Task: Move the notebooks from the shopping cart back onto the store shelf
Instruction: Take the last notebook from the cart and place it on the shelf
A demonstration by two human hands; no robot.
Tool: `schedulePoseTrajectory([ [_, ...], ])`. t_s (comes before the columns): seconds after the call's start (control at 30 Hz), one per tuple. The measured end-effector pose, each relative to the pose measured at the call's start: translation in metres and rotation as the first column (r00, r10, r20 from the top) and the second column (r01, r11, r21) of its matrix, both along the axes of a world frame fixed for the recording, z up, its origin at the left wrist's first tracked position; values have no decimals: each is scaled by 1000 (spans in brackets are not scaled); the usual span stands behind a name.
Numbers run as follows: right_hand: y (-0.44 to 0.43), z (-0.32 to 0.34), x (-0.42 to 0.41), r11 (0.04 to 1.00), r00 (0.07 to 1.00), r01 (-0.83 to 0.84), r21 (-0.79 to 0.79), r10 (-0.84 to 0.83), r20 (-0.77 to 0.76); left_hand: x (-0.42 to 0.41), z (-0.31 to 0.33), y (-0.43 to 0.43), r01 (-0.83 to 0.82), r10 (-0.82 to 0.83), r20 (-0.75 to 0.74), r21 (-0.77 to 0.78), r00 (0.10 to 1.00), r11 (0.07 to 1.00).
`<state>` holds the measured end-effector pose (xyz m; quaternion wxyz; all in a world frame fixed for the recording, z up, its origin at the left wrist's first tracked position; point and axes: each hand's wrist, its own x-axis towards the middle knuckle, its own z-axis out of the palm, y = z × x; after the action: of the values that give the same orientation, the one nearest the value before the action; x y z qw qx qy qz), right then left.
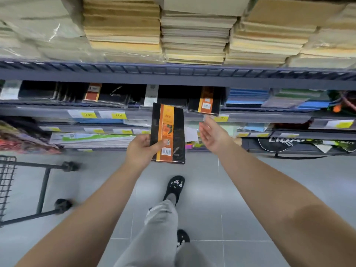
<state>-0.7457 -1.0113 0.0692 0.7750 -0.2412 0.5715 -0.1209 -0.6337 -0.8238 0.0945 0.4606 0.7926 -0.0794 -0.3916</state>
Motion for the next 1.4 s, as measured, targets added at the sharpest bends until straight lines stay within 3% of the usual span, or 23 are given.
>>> schedulePoseTrajectory([
  [0.33, -20, 8, 17, 988, 994, 100, -114, -94, 63, -9, -3, 6, -40, 40, 6, -10, 999, 999],
  [0.5, -8, 12, 1, 948, 966, -223, -227, 184, -183, -17, 1, -2, -27, 26, -10, -58, 1000, 998],
  [0.63, 15, 10, -23, 836, 855, -517, -187, 514, -68, -29, 2, -23, -33, 24, -81, -113, 996, 993],
  [0.73, 25, 16, -38, 773, 791, -606, -190, 610, -43, -37, 3, -44, 4, -14, -64, -151, 998, 989],
  [0.93, -8, 25, -43, 790, 837, -545, -281, 531, -129, -36, 8, -79, 69, -85, -106, -144, 991, 987],
  [1.07, -44, 27, -27, 814, 858, -514, -270, 487, -165, -25, 0, -84, 149, -152, -9, -135, 988, 980],
  [1.23, -49, 19, -19, 895, 937, -326, -305, 263, -232, -29, -19, -85, 244, -225, 131, -158, 966, 957],
  [1.3, -33, 13, -29, 831, 892, -414, -372, 287, -350, -37, -29, -83, 365, -316, 358, -78, 879, 928],
  [1.33, -24, 6, -37, 756, 866, -458, -469, 259, -428, -42, -35, -80, 425, -362, 515, -6, 777, 905],
  [1.37, -16, -4, -47, 615, 842, -501, -608, 187, -505, -47, -42, -77, 468, -395, 652, 70, 647, 881],
  [1.4, -8, -13, -57, 380, 807, -570, -729, 91, -583, -51, -50, -74, 497, -426, 747, 148, 511, 855],
])
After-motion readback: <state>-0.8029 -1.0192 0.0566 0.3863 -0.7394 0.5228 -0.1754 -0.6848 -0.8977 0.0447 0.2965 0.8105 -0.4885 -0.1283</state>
